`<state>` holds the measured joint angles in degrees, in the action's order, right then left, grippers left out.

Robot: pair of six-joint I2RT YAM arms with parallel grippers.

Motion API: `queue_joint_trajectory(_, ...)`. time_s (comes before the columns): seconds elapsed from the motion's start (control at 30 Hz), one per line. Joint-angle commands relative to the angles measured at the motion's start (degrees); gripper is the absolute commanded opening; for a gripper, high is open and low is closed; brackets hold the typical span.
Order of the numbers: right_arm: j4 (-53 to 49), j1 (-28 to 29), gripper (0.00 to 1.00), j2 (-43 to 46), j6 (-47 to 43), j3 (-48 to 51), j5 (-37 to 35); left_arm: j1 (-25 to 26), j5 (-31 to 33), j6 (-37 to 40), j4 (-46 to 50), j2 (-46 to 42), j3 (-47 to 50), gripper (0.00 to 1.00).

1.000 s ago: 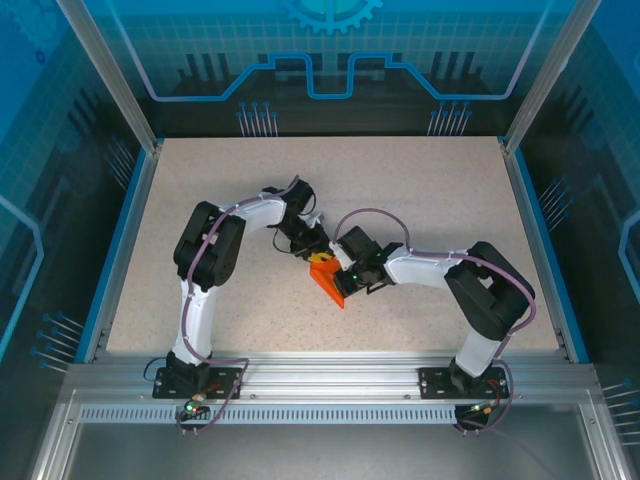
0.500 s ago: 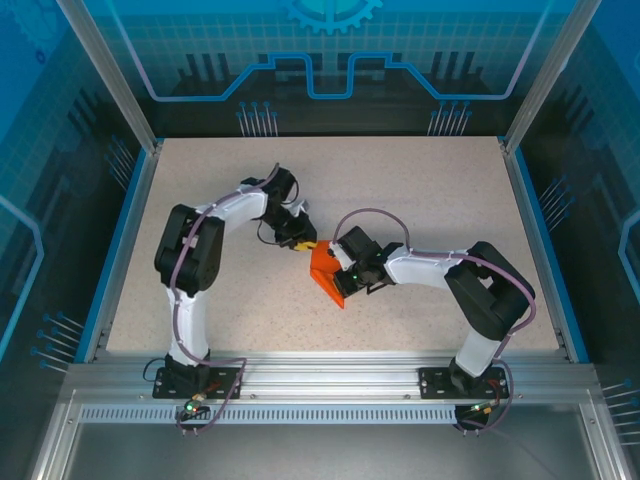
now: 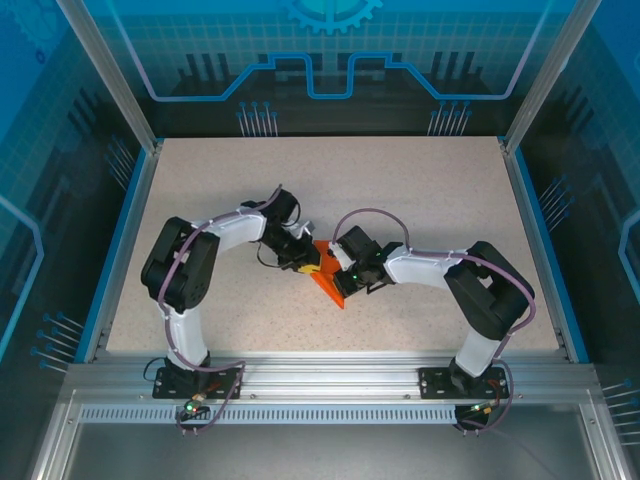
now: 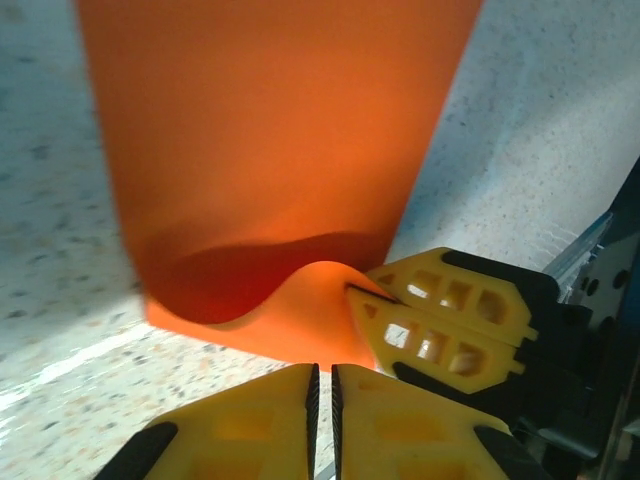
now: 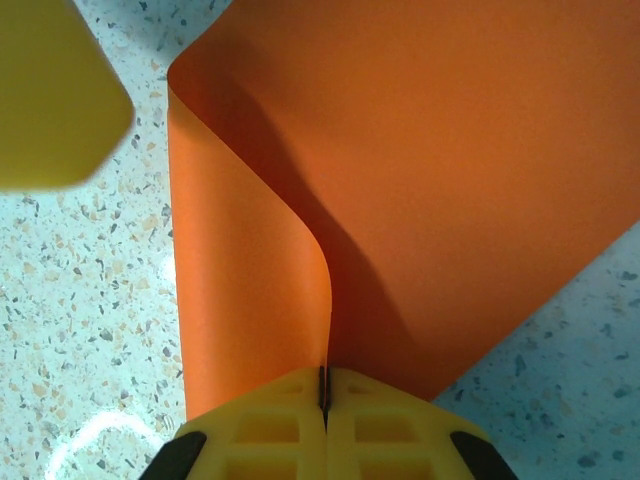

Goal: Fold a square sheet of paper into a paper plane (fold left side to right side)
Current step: Third fold the triangle at the center of the table.

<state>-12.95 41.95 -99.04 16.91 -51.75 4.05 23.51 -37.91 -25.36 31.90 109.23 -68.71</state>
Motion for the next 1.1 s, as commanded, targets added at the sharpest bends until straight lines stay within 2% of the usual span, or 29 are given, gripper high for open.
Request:
queue_joint_trajectory(0.0, -4.6, -0.1, 0.02, -2.4, -0.6, 0.3, 1.3, 1.2, -2.4, -1.1, -2.2, 1.6, 0.1, 0.14)
queue_joint_trajectory(0.23, -4.6, 0.0, 0.02, -2.6, -0.4, 0.3, 1.3, 3.1, -0.8, -0.7, -2.0, 4.5, -0.3, 0.14)
queue_joint_trajectory(0.9, -4.9, 0.0, 0.02, -2.5, 0.3, -0.1, 0.9, 3.1, 5.1, -0.1, -1.8, 6.3, 3.0, 0.13)
queue_joint_trajectory(1.03, -5.1, -0.5, 0.05, -1.3, 1.7, -1.9, 1.2, 3.1, 6.2, -0.3, -1.8, 7.2, 3.3, 0.12)
queue_joint_trajectory(1.07, -5.5, -0.7, 0.09, -1.0, 2.2, -2.6, 1.3, 3.1, 6.4, -0.3, -1.8, 7.4, 3.5, 0.12)
